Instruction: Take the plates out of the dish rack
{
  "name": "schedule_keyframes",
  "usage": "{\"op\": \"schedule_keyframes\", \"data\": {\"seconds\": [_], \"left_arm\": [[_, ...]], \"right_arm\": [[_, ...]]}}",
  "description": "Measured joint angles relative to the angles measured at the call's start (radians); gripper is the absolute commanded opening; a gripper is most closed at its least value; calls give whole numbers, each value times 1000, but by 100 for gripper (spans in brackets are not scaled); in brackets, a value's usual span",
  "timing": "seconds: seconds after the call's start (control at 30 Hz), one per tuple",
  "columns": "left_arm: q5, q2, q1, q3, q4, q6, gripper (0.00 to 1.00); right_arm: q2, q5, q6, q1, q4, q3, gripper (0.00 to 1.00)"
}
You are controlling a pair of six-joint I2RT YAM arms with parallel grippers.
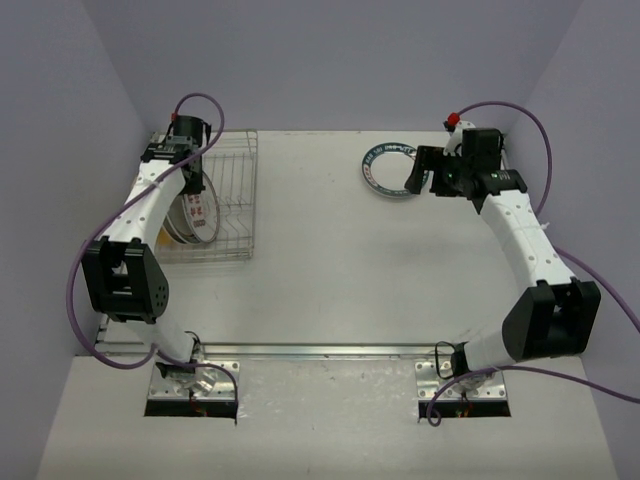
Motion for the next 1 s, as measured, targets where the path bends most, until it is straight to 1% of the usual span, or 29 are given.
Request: {"op": "schedule_keyframes", "data": {"seconds": [0.07, 0.1, 0.2, 0.23, 0.4, 0.7, 0.87, 1.0], "left_arm": [[0, 0, 1, 11, -4, 0, 17], [-1, 0, 1, 17, -4, 1, 14], [-6, -8, 2, 29, -6, 10, 2], [-9, -15, 2, 32, -9, 17, 1], [-20, -64, 2, 43, -41, 57, 0], [-40, -127, 3, 60, -54, 76, 0], [-45, -140, 3, 127, -62, 111, 0], [-26, -183, 2, 206, -47, 158, 0]], "right_arm": [[-6, -5, 2, 0, -1, -8, 99], [-9, -8, 3, 0, -1, -12, 99], [-18, -19, 10, 0, -2, -18, 99], [-20, -21, 13, 0, -3, -18, 99], [-26, -39, 29, 0, -2, -18, 99], [-26, -64, 52, 0, -19, -18, 99], [-32, -80, 55, 0, -18, -19, 99], [-62, -126, 63, 0, -3, -19, 99]]}}
